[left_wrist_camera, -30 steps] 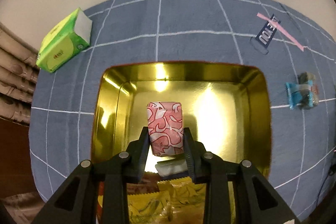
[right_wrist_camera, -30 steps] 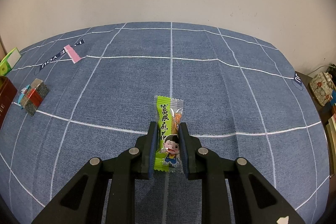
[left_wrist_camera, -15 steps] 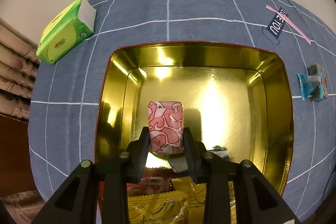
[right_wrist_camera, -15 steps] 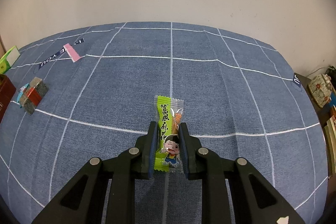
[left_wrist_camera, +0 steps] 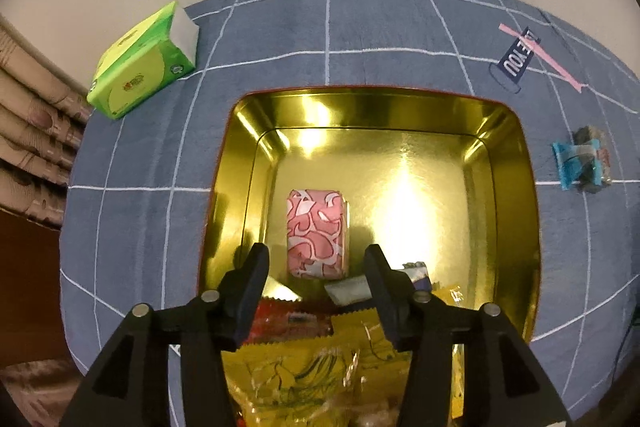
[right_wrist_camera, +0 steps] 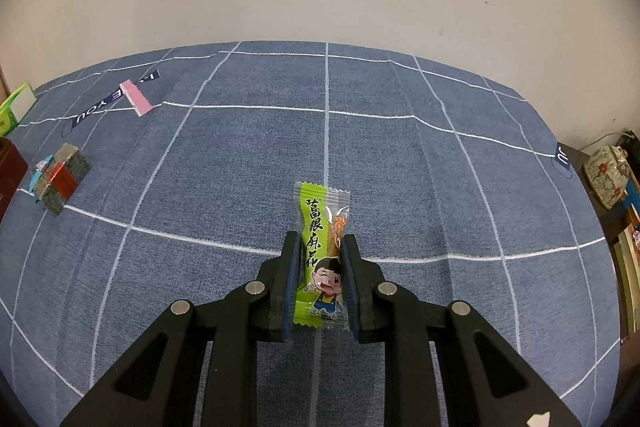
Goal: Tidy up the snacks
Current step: 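Open the left tool to drop the pink candy into the tin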
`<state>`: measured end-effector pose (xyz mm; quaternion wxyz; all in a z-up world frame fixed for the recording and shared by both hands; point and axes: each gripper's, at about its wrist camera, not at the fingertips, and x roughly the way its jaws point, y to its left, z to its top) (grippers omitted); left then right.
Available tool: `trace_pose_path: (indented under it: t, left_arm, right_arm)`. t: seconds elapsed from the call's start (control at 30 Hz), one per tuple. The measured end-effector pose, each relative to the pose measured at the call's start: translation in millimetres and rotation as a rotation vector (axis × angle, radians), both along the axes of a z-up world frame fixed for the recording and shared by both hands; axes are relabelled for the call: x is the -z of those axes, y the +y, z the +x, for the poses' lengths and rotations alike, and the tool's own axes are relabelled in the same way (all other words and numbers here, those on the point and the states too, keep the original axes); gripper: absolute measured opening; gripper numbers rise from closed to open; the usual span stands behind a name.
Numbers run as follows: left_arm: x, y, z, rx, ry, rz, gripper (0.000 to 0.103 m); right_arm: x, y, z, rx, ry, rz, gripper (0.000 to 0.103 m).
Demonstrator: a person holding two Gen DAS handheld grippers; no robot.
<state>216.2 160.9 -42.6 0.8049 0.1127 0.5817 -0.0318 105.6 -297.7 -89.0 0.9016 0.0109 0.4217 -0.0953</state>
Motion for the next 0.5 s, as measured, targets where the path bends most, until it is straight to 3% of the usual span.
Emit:
trace_pose_path:
  t: [0.5]
  left_arm:
    - [-46.1,44.0,-70.8,-0.158,-0.164,-0.048,0.051]
  right_arm:
    - [-3.9,14.2,2.4,0.084,0.031,-0.048,0.017]
